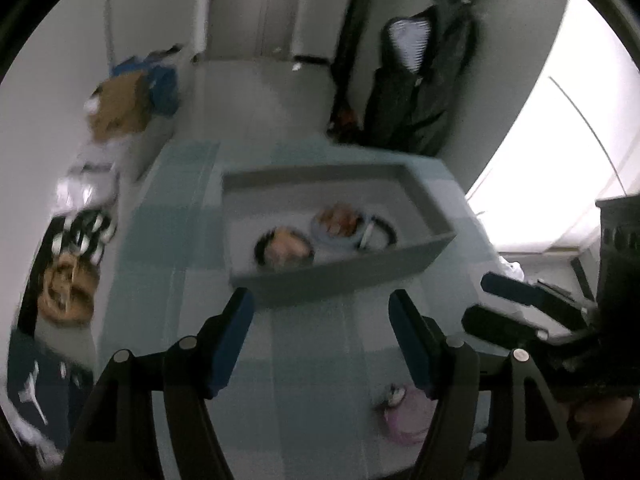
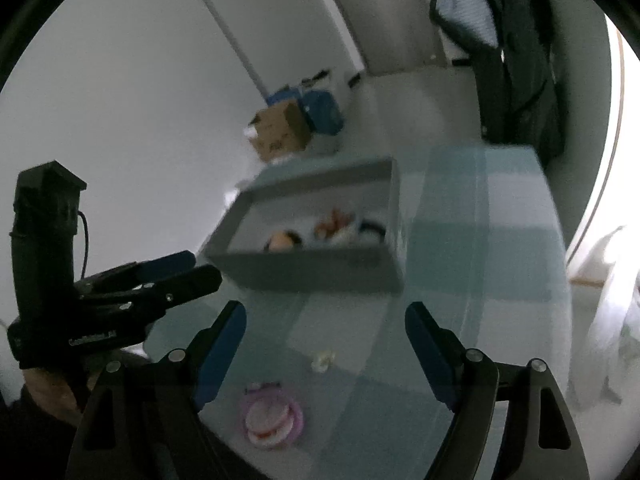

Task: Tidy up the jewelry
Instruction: 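Withdraw both tools from the box toward the remaining trinkets, then grasp the small cream trinket on the table with the right tool, then grasp the pink ring with the left tool while the right tool holds the trinket, then carry the pink ring and trinket over the grey box and lower them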

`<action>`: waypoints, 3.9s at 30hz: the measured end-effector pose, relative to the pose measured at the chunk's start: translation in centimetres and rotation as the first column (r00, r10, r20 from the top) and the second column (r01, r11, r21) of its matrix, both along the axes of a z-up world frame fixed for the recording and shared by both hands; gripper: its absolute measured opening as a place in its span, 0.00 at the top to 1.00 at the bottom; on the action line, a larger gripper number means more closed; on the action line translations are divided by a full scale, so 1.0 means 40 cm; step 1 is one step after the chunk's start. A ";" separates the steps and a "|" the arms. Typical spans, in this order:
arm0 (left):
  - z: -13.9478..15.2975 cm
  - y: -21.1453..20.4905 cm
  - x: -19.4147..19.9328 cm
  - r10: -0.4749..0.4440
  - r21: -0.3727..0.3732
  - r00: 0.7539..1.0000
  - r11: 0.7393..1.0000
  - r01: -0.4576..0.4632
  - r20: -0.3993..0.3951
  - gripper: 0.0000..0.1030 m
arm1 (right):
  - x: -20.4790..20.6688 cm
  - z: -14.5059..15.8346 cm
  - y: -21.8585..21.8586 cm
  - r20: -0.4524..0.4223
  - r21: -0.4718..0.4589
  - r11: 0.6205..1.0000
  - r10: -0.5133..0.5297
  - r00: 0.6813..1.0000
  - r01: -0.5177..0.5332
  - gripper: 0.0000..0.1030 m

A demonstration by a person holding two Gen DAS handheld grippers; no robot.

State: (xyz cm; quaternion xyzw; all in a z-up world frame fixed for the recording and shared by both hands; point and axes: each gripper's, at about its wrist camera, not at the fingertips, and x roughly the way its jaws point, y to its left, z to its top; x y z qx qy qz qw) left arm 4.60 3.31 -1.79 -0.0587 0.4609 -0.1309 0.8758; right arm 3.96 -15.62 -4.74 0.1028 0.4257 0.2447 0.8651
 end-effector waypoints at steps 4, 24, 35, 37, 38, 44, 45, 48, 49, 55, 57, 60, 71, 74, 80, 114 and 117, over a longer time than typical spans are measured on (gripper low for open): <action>-0.044 -0.002 -0.018 0.013 -0.052 0.996 0.999 -0.018 -0.089 0.36 | -0.012 -0.036 0.021 -0.049 -0.031 0.999 0.025 0.998 -0.027 0.23; -0.078 0.020 -0.035 0.021 -0.045 0.988 0.999 -0.028 -0.154 0.36 | -0.008 -0.091 0.070 -0.097 -0.138 0.989 0.032 0.995 -0.045 0.73; -0.081 0.025 -0.048 -0.016 -0.058 0.988 0.998 0.007 -0.153 0.36 | 0.001 -0.089 0.055 -0.110 -0.130 0.991 0.025 0.994 -0.039 0.91; -0.082 0.026 -0.049 -0.017 -0.066 0.987 0.998 0.007 -0.157 0.36 | 0.002 -0.086 0.052 -0.108 -0.120 0.992 0.020 0.994 -0.033 0.91; -0.083 0.027 -0.050 -0.017 -0.068 0.987 0.998 0.006 -0.161 0.36 | 0.003 -0.085 0.050 -0.109 -0.115 0.993 0.021 0.994 -0.033 0.91; -0.074 0.022 -0.068 -0.053 -0.108 0.986 0.994 0.036 -0.160 0.36 | 0.003 -0.080 0.035 -0.112 -0.086 0.996 0.009 0.994 -0.018 0.91; -0.069 0.017 -0.075 -0.074 -0.122 0.986 0.991 0.056 -0.152 0.36 | 0.006 -0.076 0.033 -0.113 -0.076 0.997 0.005 0.994 -0.014 0.91; -0.055 -0.003 -0.097 -0.132 -0.138 0.984 0.984 0.115 -0.122 0.36 | 0.015 -0.067 0.023 -0.111 -0.048 0.999 -0.013 0.994 0.008 0.91; -0.052 -0.011 -0.103 -0.149 -0.138 0.982 0.982 0.132 -0.117 0.36 | 0.016 -0.065 0.018 -0.111 -0.040 0.999 -0.020 0.994 0.016 0.91; -0.069 -0.087 -0.132 -0.248 -0.082 0.961 0.967 0.239 -0.126 0.36 | 0.016 -0.059 -0.005 -0.121 0.000 0.999 -0.042 0.992 0.043 0.91; -0.074 -0.113 -0.146 -0.274 -0.056 0.955 0.962 0.269 -0.116 0.36 | 0.014 -0.057 -0.006 -0.116 0.004 0.999 -0.044 0.992 0.045 0.91; -0.081 -0.153 -0.160 -0.296 0.029 0.950 0.953 0.300 -0.095 0.36 | 0.010 -0.054 -0.016 -0.109 0.011 0.999 -0.050 0.993 0.052 0.91; -0.120 -0.230 -0.163 -0.311 0.258 0.948 0.913 0.316 -0.064 0.36 | 0.000 -0.036 -0.048 -0.096 0.037 0.997 -0.065 0.993 0.069 0.91; -0.114 -0.238 -0.170 -0.337 0.279 0.940 0.899 0.338 -0.053 0.36 | -0.003 -0.030 -0.054 -0.090 0.045 0.996 -0.068 0.994 0.072 0.91; -0.095 -0.223 -0.196 -0.387 0.252 0.920 0.886 0.390 -0.062 0.51 | -0.005 -0.023 -0.061 -0.081 0.057 0.995 -0.077 0.994 0.082 0.91; 0.044 -0.093 -0.033 -0.223 -0.114 0.972 0.966 0.230 0.077 0.51 | 0.003 0.038 -0.089 -0.028 0.188 0.979 -0.076 0.997 0.080 0.91; 0.057 -0.064 -0.013 -0.180 -0.120 0.980 0.975 0.189 0.084 0.51 | 0.008 0.050 -0.091 -0.013 0.229 0.971 -0.068 0.998 0.069 0.91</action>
